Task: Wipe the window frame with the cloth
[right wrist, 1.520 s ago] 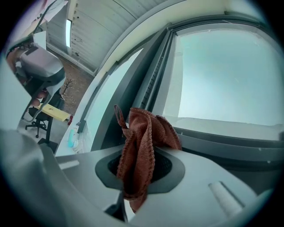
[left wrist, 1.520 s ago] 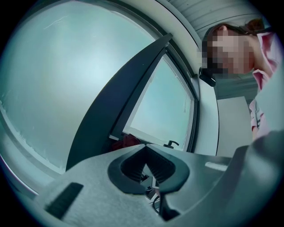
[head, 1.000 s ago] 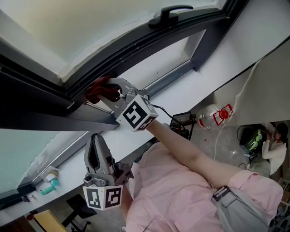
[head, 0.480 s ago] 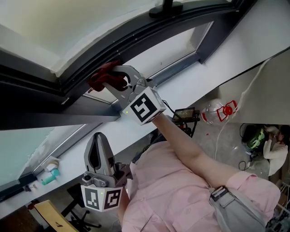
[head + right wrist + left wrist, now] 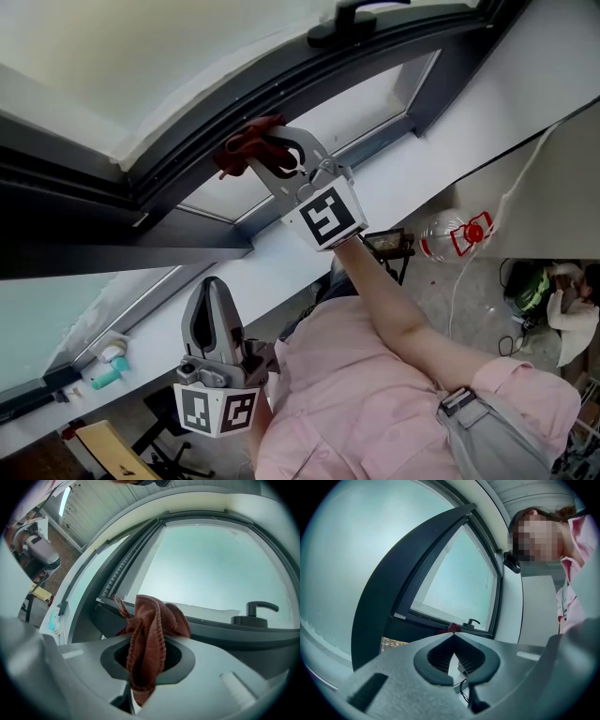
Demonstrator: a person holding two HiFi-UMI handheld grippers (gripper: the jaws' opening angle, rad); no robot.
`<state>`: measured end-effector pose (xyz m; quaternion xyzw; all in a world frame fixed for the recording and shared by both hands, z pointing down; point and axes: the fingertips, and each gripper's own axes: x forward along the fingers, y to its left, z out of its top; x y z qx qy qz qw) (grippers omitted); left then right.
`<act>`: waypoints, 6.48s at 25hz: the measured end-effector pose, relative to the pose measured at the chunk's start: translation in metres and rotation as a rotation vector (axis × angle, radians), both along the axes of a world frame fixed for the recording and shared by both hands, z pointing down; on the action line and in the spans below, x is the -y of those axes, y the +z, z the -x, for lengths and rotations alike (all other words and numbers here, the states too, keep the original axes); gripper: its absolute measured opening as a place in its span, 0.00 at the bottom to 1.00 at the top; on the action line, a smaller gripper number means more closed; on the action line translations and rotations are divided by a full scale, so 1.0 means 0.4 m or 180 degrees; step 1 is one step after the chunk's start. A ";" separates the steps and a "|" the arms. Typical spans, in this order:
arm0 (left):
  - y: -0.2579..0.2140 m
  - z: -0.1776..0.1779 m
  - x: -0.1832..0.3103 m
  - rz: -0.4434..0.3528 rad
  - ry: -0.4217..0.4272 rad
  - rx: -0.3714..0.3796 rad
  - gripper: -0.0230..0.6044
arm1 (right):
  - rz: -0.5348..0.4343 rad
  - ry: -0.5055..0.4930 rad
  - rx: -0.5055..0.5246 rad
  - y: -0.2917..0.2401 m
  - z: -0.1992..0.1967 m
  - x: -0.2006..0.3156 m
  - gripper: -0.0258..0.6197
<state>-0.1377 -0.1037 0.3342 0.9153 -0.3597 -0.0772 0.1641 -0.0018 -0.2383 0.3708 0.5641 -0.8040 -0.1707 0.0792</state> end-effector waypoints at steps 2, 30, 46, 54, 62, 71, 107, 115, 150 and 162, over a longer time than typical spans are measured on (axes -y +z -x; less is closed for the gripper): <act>0.000 -0.009 0.002 -0.0002 0.0034 -0.0005 0.03 | 0.0006 0.0047 -0.0019 0.000 -0.018 -0.001 0.15; -0.007 -0.050 0.042 0.0001 0.0176 -0.0128 0.03 | 0.0135 0.1239 0.0740 -0.005 -0.379 -0.012 0.14; -0.009 -0.040 -0.005 -0.0020 0.0279 -0.0340 0.03 | 0.0410 0.1064 0.0326 0.006 -0.401 -0.004 0.18; -0.002 -0.048 -0.010 -0.0023 0.0343 -0.0333 0.03 | 0.0458 0.0969 0.0386 -0.015 -0.426 -0.111 0.16; 0.009 -0.237 -0.005 -0.0106 0.0754 -0.0116 0.03 | 0.0132 0.1487 0.0955 -0.151 -0.596 -0.415 0.16; -0.045 -0.570 -0.029 -0.0245 0.0669 -0.0156 0.03 | -0.0137 0.0943 0.0847 -0.366 -0.768 -0.353 0.16; -0.136 -0.746 0.034 -0.0637 0.0010 -0.0078 0.03 | 0.0768 0.0500 -0.0132 -0.191 -0.798 0.068 0.15; -0.104 -0.818 0.035 -0.0684 0.0347 0.0102 0.03 | 0.0809 0.0539 -0.0106 -0.176 -0.795 0.069 0.15; -0.126 -1.042 0.030 -0.0710 0.0954 -0.0024 0.03 | 0.0954 0.0677 -0.0156 -0.180 -1.081 0.044 0.15; -0.126 -1.075 0.042 -0.0684 0.0983 -0.0061 0.03 | 0.1003 0.0828 -0.0144 -0.182 -1.201 0.036 0.15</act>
